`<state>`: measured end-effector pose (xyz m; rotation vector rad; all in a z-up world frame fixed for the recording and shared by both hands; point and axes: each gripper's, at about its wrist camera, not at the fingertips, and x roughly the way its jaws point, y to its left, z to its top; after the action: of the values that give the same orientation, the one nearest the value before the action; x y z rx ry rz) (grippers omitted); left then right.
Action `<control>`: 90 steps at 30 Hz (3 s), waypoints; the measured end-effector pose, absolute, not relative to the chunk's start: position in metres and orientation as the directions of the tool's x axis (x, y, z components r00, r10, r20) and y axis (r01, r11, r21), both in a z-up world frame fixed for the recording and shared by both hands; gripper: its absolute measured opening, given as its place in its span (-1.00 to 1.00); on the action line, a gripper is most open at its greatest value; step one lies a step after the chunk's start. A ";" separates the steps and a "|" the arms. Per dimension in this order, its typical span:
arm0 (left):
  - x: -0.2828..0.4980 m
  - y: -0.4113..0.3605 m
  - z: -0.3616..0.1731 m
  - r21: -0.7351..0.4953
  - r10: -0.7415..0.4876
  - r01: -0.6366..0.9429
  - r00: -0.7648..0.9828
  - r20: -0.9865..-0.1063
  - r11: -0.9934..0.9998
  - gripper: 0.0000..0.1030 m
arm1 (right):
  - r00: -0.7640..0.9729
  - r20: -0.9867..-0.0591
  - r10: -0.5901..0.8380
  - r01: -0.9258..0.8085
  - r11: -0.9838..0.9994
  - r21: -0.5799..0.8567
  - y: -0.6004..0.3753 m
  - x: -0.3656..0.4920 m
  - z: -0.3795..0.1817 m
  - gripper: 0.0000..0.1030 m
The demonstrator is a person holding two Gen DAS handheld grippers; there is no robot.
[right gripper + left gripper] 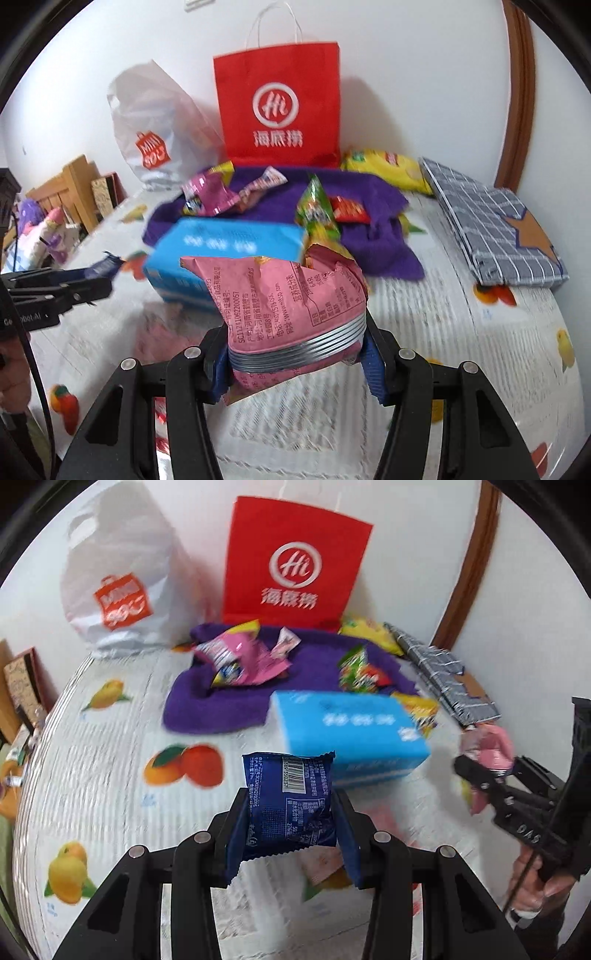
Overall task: Organize snacks
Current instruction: 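Carry the pink rimmed bag and blue packet over the purple towel with both tools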
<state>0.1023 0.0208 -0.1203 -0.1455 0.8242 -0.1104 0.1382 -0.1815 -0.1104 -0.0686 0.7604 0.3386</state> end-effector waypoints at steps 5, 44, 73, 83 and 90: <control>0.125 0.007 -0.091 -0.143 -0.143 0.058 0.700 -0.699 0.988 -0.19 | 0.684 -0.667 0.295 -0.335 0.939 0.071 -0.171 0.161 -0.089 0.12; 0.315 0.070 -0.047 -0.197 -0.089 -0.083 0.678 -0.730 0.977 -0.19 | 0.663 -0.691 0.290 -0.346 0.936 0.061 -0.144 0.374 -0.077 0.12; 0.317 0.083 -0.047 -0.228 -0.093 -0.121 0.662 -0.744 0.966 -0.19 | 0.619 -0.743 0.255 -0.321 0.945 0.057 -0.150 0.385 -0.100 0.13; 0.317 0.085 -0.046 -0.232 -0.093 -0.125 0.664 -0.742 0.965 -0.19 | 0.566 -0.782 0.262 -0.363 0.931 0.049 -0.131 0.387 -0.118 0.13; 0.316 0.086 -0.045 -0.233 -0.092 -0.127 0.664 -0.742 0.964 -0.19 | 0.538 -0.808 0.239 -0.383 0.923 0.018 -0.119 0.387 -0.126 0.13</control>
<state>0.3162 0.0858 -0.0450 -0.2758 0.8469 0.0202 0.3873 -0.1191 -0.1261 -0.1685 0.9321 0.3723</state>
